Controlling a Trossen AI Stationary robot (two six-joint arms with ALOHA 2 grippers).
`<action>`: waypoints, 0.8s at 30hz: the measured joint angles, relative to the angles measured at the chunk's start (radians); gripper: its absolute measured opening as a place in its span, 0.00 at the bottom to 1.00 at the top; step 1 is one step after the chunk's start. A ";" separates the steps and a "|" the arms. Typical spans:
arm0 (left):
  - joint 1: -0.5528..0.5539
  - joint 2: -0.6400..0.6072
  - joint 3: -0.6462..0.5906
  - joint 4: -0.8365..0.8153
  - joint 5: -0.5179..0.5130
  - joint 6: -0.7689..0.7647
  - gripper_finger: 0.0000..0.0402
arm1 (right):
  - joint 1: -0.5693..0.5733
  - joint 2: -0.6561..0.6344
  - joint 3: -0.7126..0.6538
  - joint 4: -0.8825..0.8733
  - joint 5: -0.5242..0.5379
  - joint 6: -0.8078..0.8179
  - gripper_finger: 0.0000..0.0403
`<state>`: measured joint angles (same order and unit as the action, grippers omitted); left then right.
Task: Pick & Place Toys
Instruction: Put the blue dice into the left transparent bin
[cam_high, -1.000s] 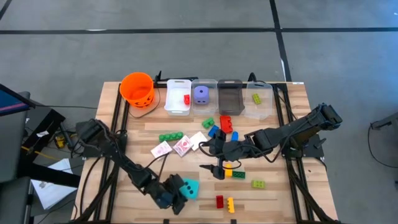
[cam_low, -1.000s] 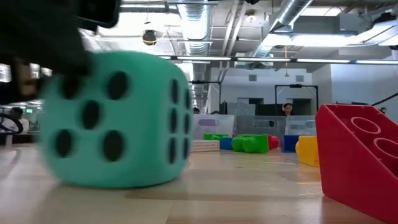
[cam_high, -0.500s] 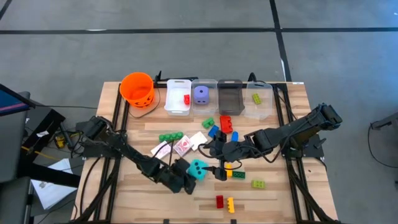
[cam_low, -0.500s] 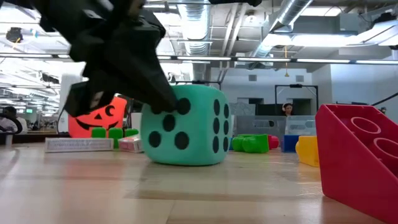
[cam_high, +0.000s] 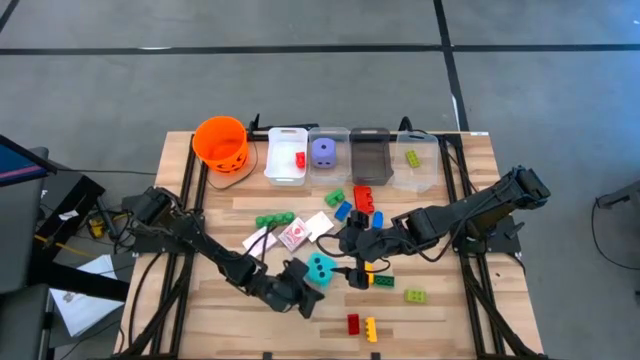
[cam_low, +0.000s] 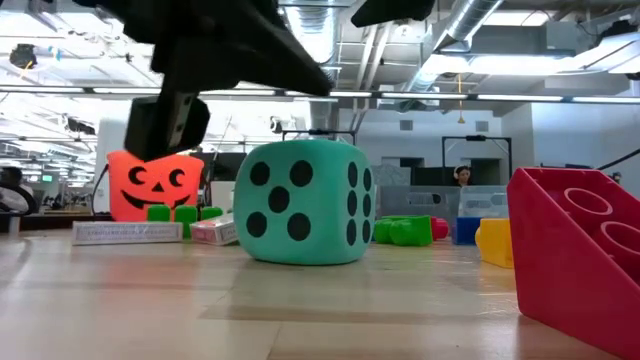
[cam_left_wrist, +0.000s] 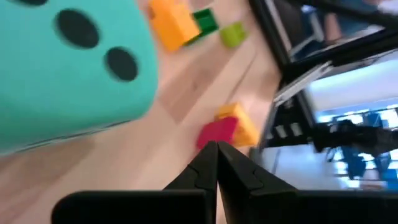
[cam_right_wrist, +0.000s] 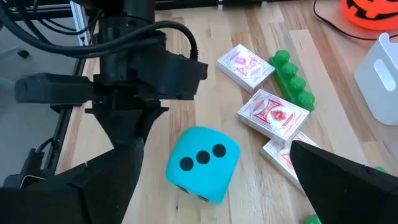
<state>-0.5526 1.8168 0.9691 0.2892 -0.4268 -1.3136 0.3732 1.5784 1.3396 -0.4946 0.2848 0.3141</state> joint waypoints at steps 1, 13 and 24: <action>0.002 0.000 0.000 0.007 -0.016 0.000 0.00 | -0.002 0.000 0.000 0.000 0.000 0.000 0.98; 0.032 -0.001 0.000 0.181 -0.067 0.095 0.00 | -0.003 0.000 0.000 -0.003 0.000 -0.022 0.98; 0.117 -0.166 0.002 -0.010 -0.036 0.402 0.00 | -0.001 0.000 0.000 -0.020 0.000 -0.026 0.98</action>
<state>-0.4352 1.6504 0.9707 0.2789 -0.4631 -0.9116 0.3717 1.5784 1.3396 -0.5141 0.2848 0.2878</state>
